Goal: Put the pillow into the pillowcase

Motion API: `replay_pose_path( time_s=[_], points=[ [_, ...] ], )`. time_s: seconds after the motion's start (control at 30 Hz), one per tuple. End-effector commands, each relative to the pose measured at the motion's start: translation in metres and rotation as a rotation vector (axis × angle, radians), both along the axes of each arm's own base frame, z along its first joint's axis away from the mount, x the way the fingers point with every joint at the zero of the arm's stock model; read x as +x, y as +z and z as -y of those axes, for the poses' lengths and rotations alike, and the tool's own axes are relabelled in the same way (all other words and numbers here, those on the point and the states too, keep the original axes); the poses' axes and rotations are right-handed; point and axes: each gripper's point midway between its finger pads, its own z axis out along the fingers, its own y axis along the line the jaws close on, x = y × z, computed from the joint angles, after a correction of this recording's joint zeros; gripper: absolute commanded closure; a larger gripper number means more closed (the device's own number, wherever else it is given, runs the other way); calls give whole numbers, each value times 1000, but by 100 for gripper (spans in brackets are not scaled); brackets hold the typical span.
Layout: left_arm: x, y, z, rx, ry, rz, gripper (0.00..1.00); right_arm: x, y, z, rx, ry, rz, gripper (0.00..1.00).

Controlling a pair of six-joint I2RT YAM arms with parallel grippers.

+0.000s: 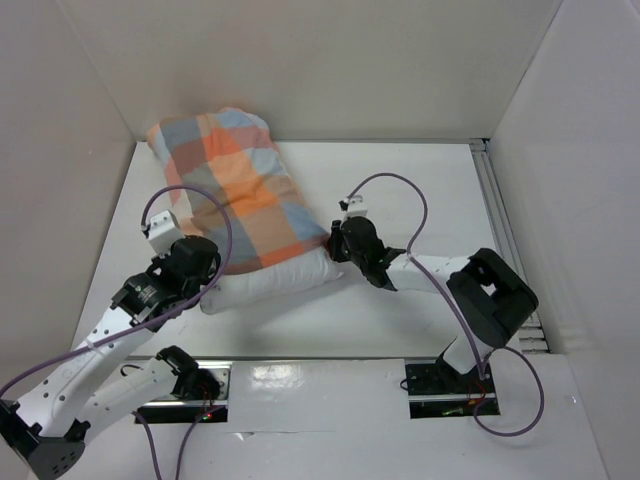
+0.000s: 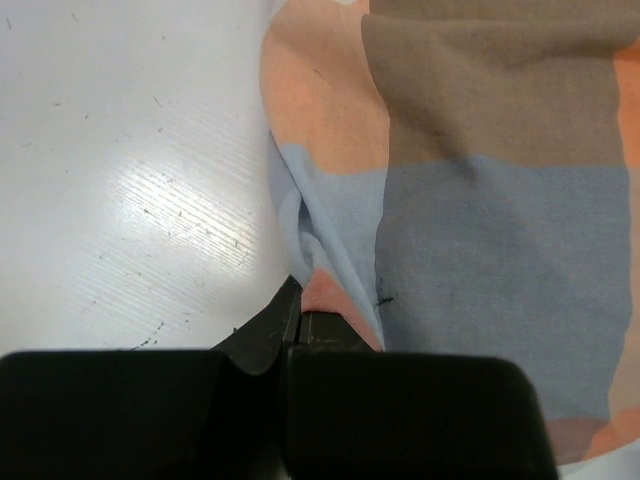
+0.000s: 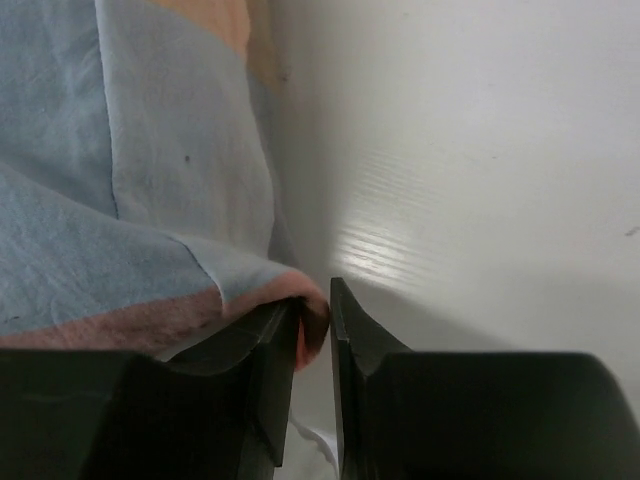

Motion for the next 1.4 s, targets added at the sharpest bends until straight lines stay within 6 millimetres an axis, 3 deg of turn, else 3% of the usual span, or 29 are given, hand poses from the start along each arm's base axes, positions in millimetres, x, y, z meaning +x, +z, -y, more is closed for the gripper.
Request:
replay_pose_path(
  time_s=[0.0, 0.07, 0.1, 0.13, 0.2, 0.27, 0.3, 0.33, 0.37, 0.4, 0.43, 0.47, 0.5, 0.53, 0.57, 0.6, 0.63, 0.7, 0.73, 0.8, 0.87, 0.93, 1.03, 1.07, 1.13, 1.17, 1.2, 1.27, 1.37],
  points=[
    [2, 10, -8, -8, 50, 51, 100, 11, 28, -29, 114, 68, 64, 74],
    [2, 10, -8, -8, 50, 51, 100, 7, 30, -37, 156, 102, 57, 78],
    [2, 9, -6, -13, 44, 48, 100, -3, 21, -40, 169, 139, 26, 85],
    [2, 9, -6, -13, 44, 48, 100, -4, 22, -40, 184, 132, 17, 99],
    [2, 10, -1, -29, 16, 39, 100, -5, 21, -29, 177, 76, 12, 100],
    [4, 20, 9, -53, -41, 46, 100, -4, 52, -16, 172, 31, 60, 100],
    [11, 43, 19, -52, -122, 92, 100, 3, 69, -4, 144, -7, 103, 100],
    [13, 58, 41, -102, -244, 109, 100, 9, 100, -1, 138, -6, 136, 100],
    [18, 98, 55, -151, -310, 190, 100, 11, 143, 6, 165, -7, 212, 100],
    [20, 119, 66, -142, -389, 220, 100, 18, 171, 14, 144, 8, 267, 100],
    [18, 141, 83, -178, -487, 241, 100, 25, 240, 14, 188, 16, 377, 100],
    [26, 157, 95, -177, -529, 245, 100, 25, 267, 20, 171, 15, 410, 100],
    [24, 223, 98, -205, -565, 388, 100, 25, 302, 24, 172, 24, 461, 100],
    [24, 256, 103, -180, -621, 456, 100, 25, 380, 34, 195, 13, 603, 100],
    [36, 276, 111, -158, -641, 479, 100, 26, 398, 35, 175, 17, 616, 100],
    [21, 347, 100, -173, -640, 643, 100, 25, 428, 42, 185, 4, 670, 100],
    [19, 376, 97, -149, -644, 715, 100, 11, 496, 60, 233, -24, 799, 100],
    [7, 445, 87, -139, -632, 894, 100, 14, 528, 66, 228, -40, 842, 100],
    [5, 463, 80, -131, -602, 944, 100, -7, 577, 82, 285, -67, 932, 100],
    [-4, 500, 63, -114, -534, 1053, 100, -1, 587, 83, 254, -85, 941, 100],
    [-10, 512, 51, -97, -493, 1100, 100, 1, 598, 90, 238, -123, 955, 100],
    [-13, 522, 39, -70, -439, 1142, 100, 12, 587, 102, 162, -196, 936, 100],
    [-11, 520, 31, -45, -393, 1130, 100, 51, 523, 105, -44, -263, 791, 100],
    [-6, 516, 33, -26, -397, 1116, 100, 66, 490, 104, -116, -283, 723, 100],
    [5, 507, 43, -4, -422, 1079, 100, 77, 469, 125, -195, -368, 682, 100],
    [13, 498, 50, 9, -445, 1041, 100, 77, 484, 137, -160, -393, 692, 100],
    [28, 493, 62, 16, -464, 1020, 100, 90, 460, 139, -202, -371, 600, 100],
    [40, 491, 65, 69, -461, 995, 100, 78, 491, 158, -170, -442, 638, 100],
    [71, 476, 67, 160, -395, 923, 100, 73, 472, 157, -178, -423, 543, 100]
  ],
)
